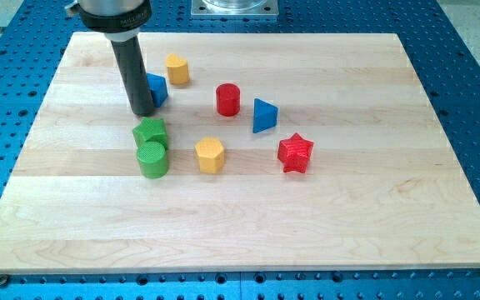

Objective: Adjust the green blockscube in a vertical line

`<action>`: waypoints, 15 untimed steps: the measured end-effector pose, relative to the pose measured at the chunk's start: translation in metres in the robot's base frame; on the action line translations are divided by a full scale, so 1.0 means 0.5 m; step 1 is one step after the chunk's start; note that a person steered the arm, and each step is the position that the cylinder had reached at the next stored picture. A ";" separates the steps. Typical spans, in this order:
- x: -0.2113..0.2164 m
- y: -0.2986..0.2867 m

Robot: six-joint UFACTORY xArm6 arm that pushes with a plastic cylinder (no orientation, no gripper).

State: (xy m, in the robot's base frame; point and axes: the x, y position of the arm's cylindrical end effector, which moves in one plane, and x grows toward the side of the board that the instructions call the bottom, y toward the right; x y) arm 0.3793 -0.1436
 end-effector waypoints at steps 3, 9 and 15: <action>0.006 -0.017; 0.102 0.010; 0.165 -0.091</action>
State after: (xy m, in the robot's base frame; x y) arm 0.4620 -0.1891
